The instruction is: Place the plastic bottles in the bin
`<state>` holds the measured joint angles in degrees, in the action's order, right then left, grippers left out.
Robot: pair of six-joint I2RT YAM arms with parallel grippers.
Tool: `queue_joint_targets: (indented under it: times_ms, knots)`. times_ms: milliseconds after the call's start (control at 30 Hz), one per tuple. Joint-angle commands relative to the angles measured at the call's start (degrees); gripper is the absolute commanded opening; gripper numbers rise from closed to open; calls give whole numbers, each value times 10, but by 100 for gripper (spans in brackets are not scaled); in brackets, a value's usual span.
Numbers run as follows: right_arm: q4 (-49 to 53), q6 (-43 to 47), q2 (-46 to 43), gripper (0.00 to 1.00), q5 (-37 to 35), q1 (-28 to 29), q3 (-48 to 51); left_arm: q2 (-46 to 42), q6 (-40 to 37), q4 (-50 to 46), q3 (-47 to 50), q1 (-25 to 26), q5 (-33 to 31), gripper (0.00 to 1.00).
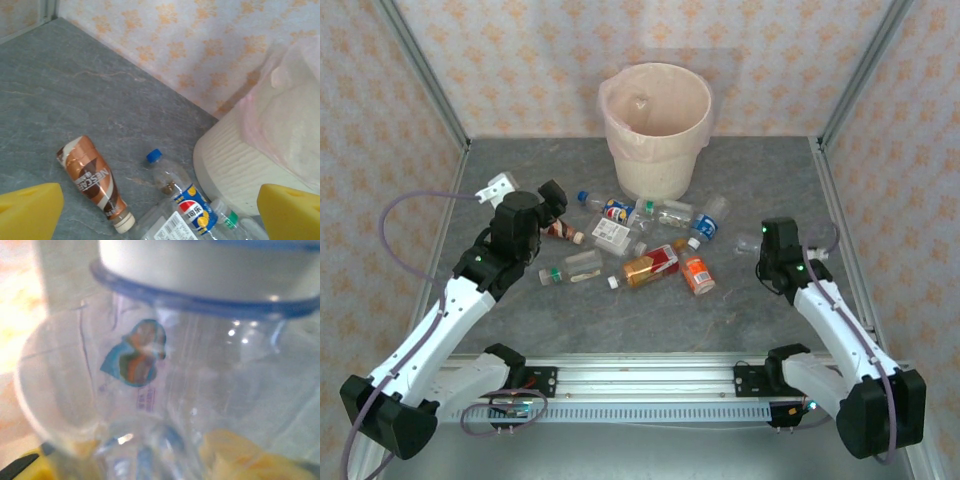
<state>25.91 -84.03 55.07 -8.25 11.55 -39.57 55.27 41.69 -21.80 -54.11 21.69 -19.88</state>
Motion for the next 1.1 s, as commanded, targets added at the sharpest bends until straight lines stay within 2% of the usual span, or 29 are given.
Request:
queue_joint_targets:
  times_ms: [0,200,300,400,533,667,767,933,1067]
  knots:
    - [-104,214,2,36,-33,8,-47,-2,31,-34,12,-16,-30,100]
    - [-294,445,63,36,95,29,-136,0,69,-58,23,-42,-11,100]
    - [-349,517,123,36,167,44,-211,3,80,-78,25,-47,-2,100]
    - [-343,582,212,37,235,57,-327,1,89,-98,29,-49,2,100]
    - [-290,646,329,37,270,70,-483,-2,96,-124,36,-51,15,100]
    - [-276,668,436,37,274,74,-599,-11,101,-150,50,-53,23,100]
    - [-224,700,522,37,265,82,-719,-21,105,-158,66,-53,26,100]
    - [-207,749,641,43,123,113,-862,-28,127,-158,96,-55,44,100]
    - [-185,735,729,49,29,120,-972,-34,138,-157,116,-56,62,100]
